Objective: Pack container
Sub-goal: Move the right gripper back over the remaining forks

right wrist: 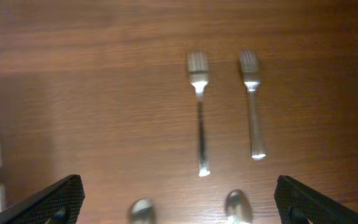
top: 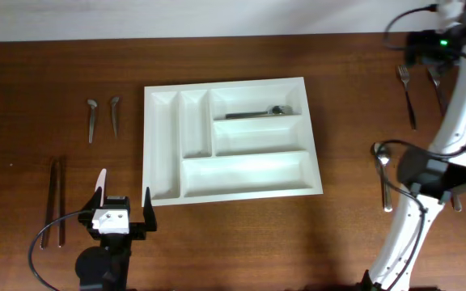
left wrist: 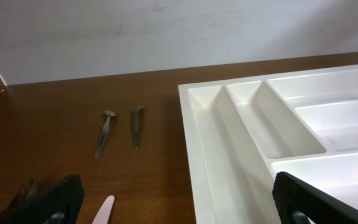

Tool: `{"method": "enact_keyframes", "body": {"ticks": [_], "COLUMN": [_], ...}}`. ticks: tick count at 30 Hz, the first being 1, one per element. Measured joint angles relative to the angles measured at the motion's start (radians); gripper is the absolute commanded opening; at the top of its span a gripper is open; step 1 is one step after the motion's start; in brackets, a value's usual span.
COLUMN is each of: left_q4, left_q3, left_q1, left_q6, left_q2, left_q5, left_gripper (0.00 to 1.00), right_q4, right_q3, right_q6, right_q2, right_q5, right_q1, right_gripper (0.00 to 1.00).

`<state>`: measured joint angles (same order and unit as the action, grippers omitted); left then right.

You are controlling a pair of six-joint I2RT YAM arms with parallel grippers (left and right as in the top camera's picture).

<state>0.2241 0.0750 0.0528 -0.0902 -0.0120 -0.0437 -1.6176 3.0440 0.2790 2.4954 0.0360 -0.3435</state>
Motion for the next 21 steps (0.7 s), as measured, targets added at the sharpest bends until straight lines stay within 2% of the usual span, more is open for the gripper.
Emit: {"method": "enact_keyframes", "body": {"ticks": [5, 13, 21], "left_q4": [0.000, 0.000, 0.000], "left_q3": [0.000, 0.000, 0.000], "left_q1": [0.000, 0.000, 0.000], "left_q6": [0.000, 0.000, 0.000], "left_q2": [0.000, 0.000, 0.000], "left_q5": [0.000, 0.000, 0.000], "left_gripper": [0.99, 0.99, 0.99], "right_q4": [0.098, 0.323, 0.502], "right_q3": [-0.165, -0.444, -0.502], "right_q6": [0.020, 0.043, 0.077], "right_q2": [0.000, 0.010, 0.013], "right_q5": [0.011, 0.011, 0.011], "right_q1": [-0.066, -0.054, -0.054], "right_gripper": [0.99, 0.99, 0.99]}}
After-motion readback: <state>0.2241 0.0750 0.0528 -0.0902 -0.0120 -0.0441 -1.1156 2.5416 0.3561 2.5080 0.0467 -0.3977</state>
